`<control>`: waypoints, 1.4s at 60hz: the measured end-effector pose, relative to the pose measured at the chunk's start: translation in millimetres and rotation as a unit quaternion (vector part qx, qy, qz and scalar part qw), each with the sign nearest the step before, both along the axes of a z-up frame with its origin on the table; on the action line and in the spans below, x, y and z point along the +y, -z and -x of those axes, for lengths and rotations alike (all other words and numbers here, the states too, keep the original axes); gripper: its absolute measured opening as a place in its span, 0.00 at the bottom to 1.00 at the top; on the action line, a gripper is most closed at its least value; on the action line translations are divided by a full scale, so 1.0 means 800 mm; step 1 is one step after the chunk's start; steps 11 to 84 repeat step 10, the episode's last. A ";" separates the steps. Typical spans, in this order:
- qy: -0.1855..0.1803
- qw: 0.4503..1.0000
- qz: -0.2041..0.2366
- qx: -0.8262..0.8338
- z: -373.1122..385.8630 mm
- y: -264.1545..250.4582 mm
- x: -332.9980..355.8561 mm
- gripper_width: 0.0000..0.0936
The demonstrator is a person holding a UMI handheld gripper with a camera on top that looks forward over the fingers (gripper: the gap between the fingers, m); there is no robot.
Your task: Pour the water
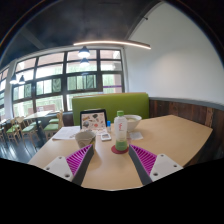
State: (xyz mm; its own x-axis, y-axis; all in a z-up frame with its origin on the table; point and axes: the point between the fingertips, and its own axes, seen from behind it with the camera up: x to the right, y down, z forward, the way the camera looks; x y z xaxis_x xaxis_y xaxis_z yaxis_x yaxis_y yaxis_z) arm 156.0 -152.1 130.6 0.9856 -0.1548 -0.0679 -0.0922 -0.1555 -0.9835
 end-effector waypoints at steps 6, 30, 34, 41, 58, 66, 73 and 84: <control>-0.004 1.000 -0.008 0.001 0.009 -0.003 -0.028 0.88; -0.007 1.000 -0.009 -0.001 0.012 -0.001 -0.031 0.88; -0.007 1.000 -0.009 -0.001 0.012 -0.001 -0.031 0.88; -0.007 1.000 -0.009 -0.001 0.012 -0.001 -0.031 0.88; -0.007 1.000 -0.009 -0.001 0.012 -0.001 -0.031 0.88; -0.007 1.000 -0.009 -0.001 0.012 -0.001 -0.031 0.88; -0.007 1.000 -0.009 -0.001 0.012 -0.001 -0.031 0.88; -0.007 1.000 -0.009 -0.001 0.012 -0.001 -0.031 0.88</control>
